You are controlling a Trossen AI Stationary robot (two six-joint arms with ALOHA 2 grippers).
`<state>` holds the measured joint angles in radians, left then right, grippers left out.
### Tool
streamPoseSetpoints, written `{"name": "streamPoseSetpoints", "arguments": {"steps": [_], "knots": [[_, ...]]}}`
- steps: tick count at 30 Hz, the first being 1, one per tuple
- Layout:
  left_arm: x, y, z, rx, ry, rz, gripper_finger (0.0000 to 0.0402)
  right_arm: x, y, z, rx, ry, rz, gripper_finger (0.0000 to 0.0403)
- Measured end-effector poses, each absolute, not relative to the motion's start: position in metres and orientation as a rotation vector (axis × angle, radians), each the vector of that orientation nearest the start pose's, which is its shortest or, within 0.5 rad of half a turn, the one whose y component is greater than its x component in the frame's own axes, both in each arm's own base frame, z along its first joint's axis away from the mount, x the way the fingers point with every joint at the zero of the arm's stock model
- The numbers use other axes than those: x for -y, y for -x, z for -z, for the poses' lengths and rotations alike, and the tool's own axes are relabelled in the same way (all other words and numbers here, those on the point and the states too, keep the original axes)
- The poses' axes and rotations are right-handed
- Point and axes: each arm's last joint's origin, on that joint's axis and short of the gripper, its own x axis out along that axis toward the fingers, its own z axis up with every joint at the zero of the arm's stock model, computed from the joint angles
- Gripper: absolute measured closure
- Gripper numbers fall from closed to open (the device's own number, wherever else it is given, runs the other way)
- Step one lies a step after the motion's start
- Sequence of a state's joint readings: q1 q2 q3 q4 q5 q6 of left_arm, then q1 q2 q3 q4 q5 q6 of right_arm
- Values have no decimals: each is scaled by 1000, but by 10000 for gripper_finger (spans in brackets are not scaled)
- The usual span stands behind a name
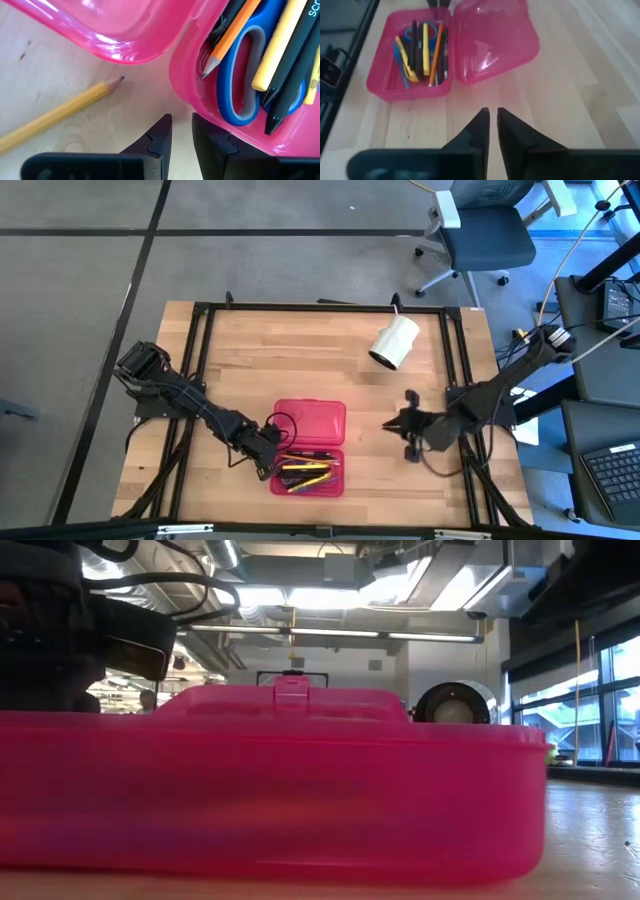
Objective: Pick & place school supplies into a supply box
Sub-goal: Move the red supply box to the bottom center of the table, then put the yellow pencil into the red supply box
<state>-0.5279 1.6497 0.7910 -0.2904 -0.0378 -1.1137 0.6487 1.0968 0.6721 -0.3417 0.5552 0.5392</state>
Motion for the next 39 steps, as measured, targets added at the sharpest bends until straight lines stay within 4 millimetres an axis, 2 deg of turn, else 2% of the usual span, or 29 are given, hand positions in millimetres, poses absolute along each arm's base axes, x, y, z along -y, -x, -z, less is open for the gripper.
{"name": "streamPoseSetpoints", "arguments": {"steps": [5, 10, 18, 24, 30, 39], "knots": [[141, -252, -133, -1206, 702, -182, 332, -102, -160, -218, -594, -195, 104, 356], [138, -250, -136, -1235, 694, -160, 332, -99, -157, -203, -547, -255, 94, 355], [129, -234, -166, -1221, 597, -103, 332, -98, -154, -186, -534, -311, 100, 355], [119, -216, -190, -1210, 362, 36, 332, -98, -155, -185, -523, -319, 96, 355], [122, -216, -203, -1112, 390, 104, 332, -100, -157, -187, -498, -314, 90, 355], [122, -218, -203, -1084, 255, 189, 332, -97, -159, -186, -455, -283, 179, 355]]}}
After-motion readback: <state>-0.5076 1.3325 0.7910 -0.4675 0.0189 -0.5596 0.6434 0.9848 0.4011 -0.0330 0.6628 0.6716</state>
